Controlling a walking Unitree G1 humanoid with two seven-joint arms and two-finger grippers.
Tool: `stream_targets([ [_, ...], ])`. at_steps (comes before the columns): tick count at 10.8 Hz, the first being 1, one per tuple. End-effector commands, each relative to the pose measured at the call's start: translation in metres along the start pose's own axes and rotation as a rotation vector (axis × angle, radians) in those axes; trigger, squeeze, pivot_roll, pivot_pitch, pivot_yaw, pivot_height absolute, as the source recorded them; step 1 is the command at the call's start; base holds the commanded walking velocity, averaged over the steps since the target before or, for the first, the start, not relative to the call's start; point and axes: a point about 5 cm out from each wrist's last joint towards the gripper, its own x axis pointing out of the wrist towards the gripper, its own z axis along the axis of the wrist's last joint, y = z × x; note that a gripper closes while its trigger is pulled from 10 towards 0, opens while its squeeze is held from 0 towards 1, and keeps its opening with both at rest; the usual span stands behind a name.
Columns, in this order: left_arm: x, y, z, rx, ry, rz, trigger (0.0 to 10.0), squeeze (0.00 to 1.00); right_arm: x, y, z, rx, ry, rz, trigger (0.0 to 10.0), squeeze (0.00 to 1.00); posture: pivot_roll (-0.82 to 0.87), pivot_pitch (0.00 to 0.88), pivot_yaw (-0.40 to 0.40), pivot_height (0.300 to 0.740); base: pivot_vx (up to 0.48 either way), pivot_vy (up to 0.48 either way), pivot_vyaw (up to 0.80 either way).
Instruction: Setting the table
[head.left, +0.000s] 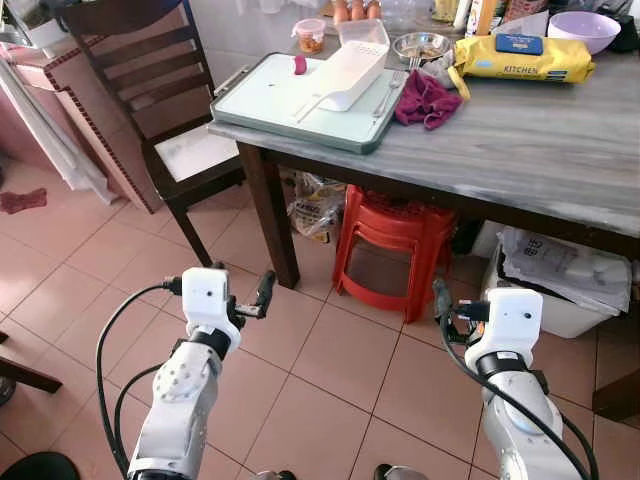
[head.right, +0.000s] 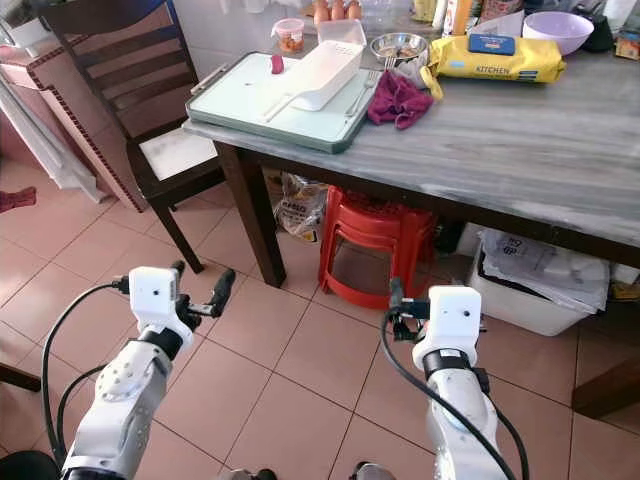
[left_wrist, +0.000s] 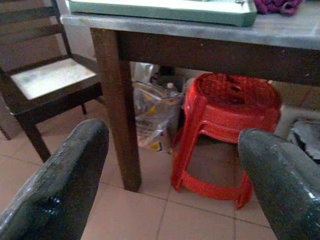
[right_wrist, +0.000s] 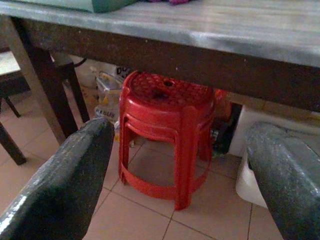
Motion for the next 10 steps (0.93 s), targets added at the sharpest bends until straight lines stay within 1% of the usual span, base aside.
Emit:
stream_targets([
  [1,-0.001,0.003,-0.007,-0.002,0.047,0.003,10.0,0.00,-0.002,0.001,0.003,0.018,-0.019,0.002,10.0,0.00,-0.09,0.138,0.109,0.740,0.000,0.000,0.00],
  [2,-0.001,0.003,-0.007,0.004,0.044,-0.001,10.0,0.00,-0.002,-0.001,0.003,0.024,-0.012,-0.008,10.0,0.00,-0.09,0.137,0.109,0.740,0.000,0.000,0.00],
  [3,-0.001,0.005,-0.007,0.036,0.045,0.027,10.0,0.00,-0.001,-0.001,0.004,0.027,-0.016,-0.006,10.0,0.00,-0.09,0.138,0.108,0.740,0.000,0.000,0.00],
  [4,-0.002,0.005,-0.011,0.024,0.067,0.031,10.0,0.00,-0.001,0.001,0.004,0.043,-0.013,0.002,10.0,0.00,-0.09,0.138,0.109,0.740,0.000,0.000,0.00],
  [6,-0.001,0.006,-0.013,0.048,0.083,0.033,10.0,0.00,-0.001,0.000,0.002,0.048,-0.001,0.001,10.0,0.00,-0.09,0.132,0.107,0.740,0.000,0.000,0.00],
  [7,-0.001,0.005,-0.016,0.063,0.094,0.035,10.0,0.00,0.000,0.001,0.002,0.051,-0.002,0.010,10.0,0.00,-0.09,0.131,0.107,0.740,0.000,0.000,-0.53],
  [9,-0.001,0.005,-0.017,0.075,0.104,0.045,10.0,0.00,0.000,0.002,0.000,0.051,0.005,0.010,10.0,0.00,-0.08,0.129,0.106,0.740,0.000,0.000,-0.78],
  [10,0.000,0.005,-0.021,0.095,0.139,0.059,10.0,0.00,0.001,0.004,0.001,0.051,0.003,0.013,10.0,0.00,-0.08,0.129,0.107,0.740,0.000,0.000,-0.77],
])
